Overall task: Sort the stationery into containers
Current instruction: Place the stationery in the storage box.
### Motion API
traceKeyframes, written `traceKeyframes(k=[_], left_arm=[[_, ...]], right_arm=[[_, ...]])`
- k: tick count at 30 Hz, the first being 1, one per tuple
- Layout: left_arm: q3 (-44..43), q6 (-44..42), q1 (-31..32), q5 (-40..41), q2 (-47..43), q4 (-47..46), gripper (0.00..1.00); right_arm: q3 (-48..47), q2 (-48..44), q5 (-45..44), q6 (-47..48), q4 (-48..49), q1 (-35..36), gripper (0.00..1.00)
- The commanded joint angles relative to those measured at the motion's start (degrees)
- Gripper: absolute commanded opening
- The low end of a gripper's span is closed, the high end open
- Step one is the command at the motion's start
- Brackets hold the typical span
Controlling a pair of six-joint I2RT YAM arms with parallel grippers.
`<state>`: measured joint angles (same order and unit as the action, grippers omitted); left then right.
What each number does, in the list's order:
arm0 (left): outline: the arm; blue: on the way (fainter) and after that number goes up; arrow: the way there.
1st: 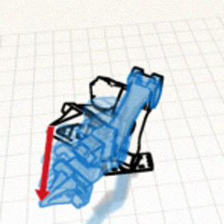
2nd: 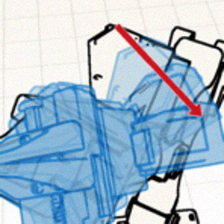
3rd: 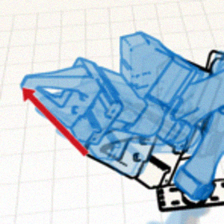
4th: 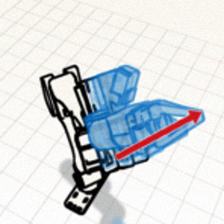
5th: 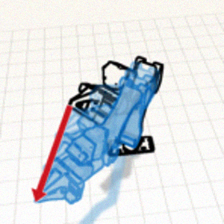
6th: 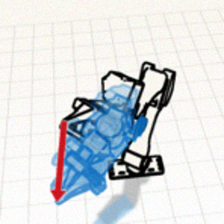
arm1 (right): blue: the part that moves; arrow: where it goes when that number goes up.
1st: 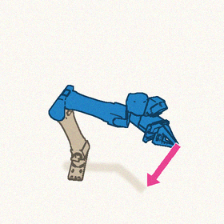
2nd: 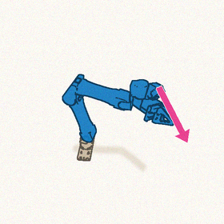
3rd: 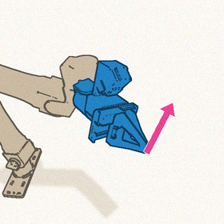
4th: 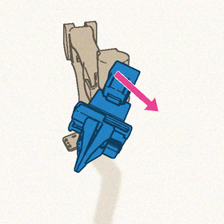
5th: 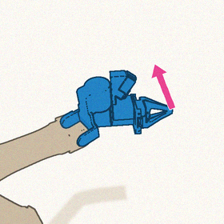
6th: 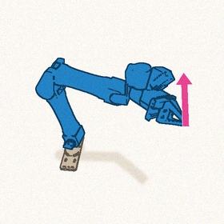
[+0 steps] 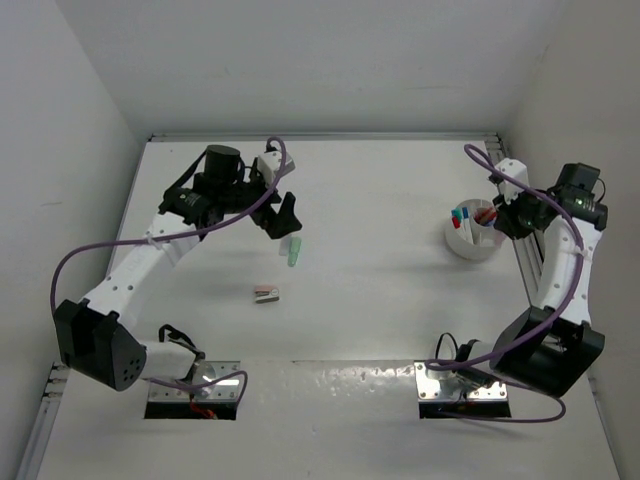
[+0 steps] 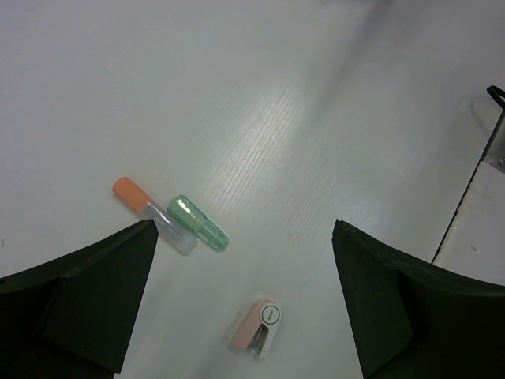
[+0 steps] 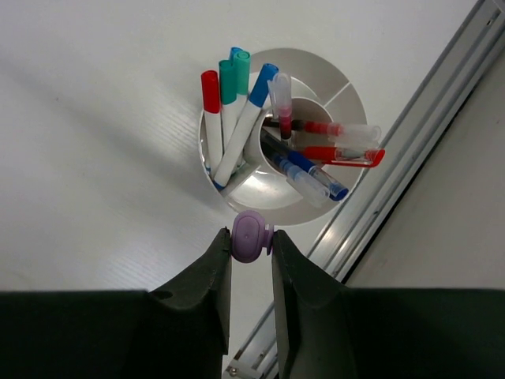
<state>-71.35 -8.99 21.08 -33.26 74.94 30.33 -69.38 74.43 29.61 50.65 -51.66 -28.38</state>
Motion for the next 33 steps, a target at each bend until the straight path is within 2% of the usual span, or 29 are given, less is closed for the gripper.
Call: traceKeyframes(k=[1,18,33], left_arm=[[-0.54,-0.67,-0.87,-1.2,0.3,-1.85,0.99],[-0.1,-0.85,-1.48,-2.08,1.26,-2.82,0.99],[0.07,-1.2,-2.1,-2.08,1.44,-2.47,0.99]], right_arm=[[0.92,-0.17,4.58,1.64,4.55,-0.1,0.0],[1.53,3.61,3.27,1.99,6.66,4.12,0.0],[0.48,6.16,4.32,-8.55,7.45,8.78,0.0]])
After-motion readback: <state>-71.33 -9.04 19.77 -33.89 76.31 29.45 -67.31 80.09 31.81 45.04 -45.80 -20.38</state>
